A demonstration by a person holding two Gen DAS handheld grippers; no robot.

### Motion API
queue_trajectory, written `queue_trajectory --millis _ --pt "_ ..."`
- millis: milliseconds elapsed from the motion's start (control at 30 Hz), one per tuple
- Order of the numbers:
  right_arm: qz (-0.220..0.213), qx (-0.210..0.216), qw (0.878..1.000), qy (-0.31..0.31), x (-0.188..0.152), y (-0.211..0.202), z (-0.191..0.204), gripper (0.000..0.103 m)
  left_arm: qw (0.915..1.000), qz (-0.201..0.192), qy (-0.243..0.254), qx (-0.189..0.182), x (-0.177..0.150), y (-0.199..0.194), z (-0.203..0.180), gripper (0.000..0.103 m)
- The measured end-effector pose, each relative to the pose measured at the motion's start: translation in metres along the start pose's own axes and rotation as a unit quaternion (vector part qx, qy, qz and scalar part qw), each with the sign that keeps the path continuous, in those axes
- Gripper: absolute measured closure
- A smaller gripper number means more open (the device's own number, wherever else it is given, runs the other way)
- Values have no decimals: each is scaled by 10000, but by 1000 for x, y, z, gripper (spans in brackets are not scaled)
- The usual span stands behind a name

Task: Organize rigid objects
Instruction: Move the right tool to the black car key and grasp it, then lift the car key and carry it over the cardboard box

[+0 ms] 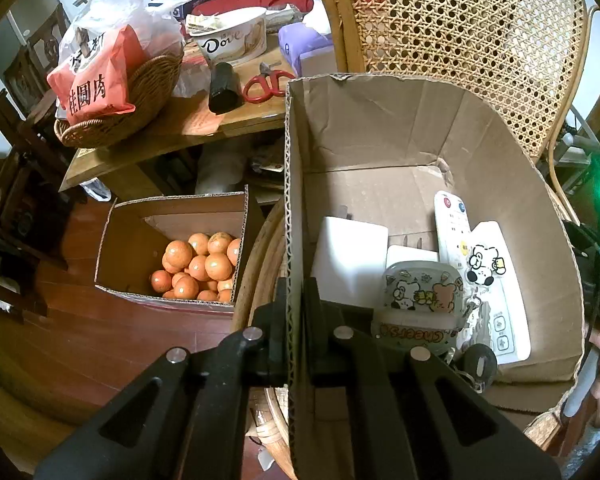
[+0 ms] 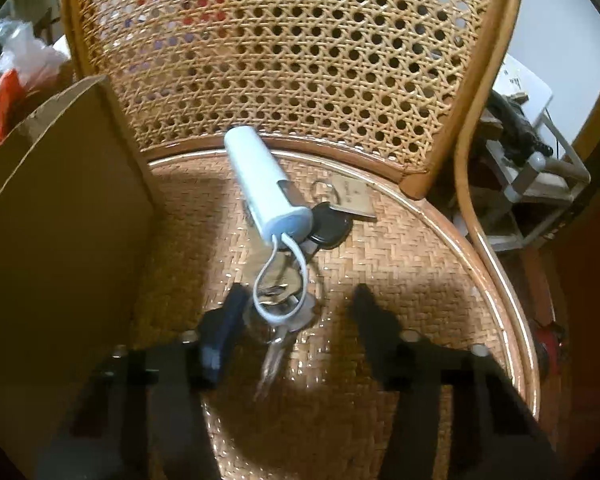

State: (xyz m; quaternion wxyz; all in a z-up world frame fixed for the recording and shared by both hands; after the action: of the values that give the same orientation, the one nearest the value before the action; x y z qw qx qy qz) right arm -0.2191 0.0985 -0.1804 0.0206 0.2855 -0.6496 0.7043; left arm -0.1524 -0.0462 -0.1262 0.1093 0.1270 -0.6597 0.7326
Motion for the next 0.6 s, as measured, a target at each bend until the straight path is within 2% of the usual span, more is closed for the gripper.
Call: queue_trajectory --millis 33,133,267,367,500,600 --pt "2 28 10000 -10 0 0 0 68 10000 3 -7 1 0 0 0 98" --pt "76 109 9999 -1 -4 -4 -1 74 10000 2 -2 -2 0 0 1 98" --pt "139 389 9991 57 -11 -9 -7 76 10000 1 8 -3 0 1 0 98" --pt "49 648 9975 279 -12 -18 -18 91 10000 0 -1 -2 0 1 1 98" --pt "-36 851 9948 563 -17 -31 -28 92 10000 -8 10 26 0 0 -1 98" --pt "-96 730 9957 567 -21 -34 -33 92 10000 -5 -1 10 0 1 -1 98"
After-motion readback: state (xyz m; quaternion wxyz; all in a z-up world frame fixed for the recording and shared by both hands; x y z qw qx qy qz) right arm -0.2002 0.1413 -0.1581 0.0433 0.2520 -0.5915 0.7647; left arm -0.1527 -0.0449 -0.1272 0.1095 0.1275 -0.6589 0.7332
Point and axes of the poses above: each gripper's, at about its wrist camera, not at the fingertips, and y roughly the way its jaws point, z to its left, x to its top, the point moved 4 cm from there along y, roughly the way its jaws point, and after that the axes turned 6 degrees about z, right-handed, at the moved point
